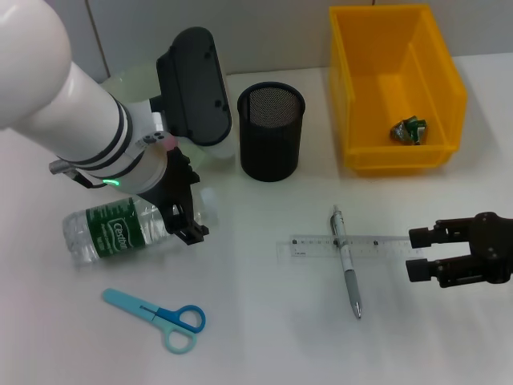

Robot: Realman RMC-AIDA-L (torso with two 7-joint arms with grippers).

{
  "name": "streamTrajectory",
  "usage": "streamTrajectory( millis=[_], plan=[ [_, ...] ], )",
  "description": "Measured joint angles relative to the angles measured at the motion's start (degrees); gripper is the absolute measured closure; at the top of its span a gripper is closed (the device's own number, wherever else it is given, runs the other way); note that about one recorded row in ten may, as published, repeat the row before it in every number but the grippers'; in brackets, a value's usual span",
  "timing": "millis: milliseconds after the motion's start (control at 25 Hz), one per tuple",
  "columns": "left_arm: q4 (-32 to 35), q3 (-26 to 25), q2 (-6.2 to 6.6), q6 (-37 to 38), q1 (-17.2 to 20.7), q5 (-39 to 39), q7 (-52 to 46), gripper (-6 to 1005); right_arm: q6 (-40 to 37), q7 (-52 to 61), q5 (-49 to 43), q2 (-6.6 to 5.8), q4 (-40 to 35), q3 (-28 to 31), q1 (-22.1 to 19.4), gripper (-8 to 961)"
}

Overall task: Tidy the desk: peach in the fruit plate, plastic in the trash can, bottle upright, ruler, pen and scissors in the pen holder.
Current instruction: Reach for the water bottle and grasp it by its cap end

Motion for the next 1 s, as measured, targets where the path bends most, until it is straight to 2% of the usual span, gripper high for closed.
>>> streamTrajectory(
  millis=[1000],
  plan=[
    [-2.9,2.8,0.00,-2.6,0.0,1.0,0.4,199,0.4,-0.1,-0.1,0.18,0.4,-0.1,0.0,182]
  ],
)
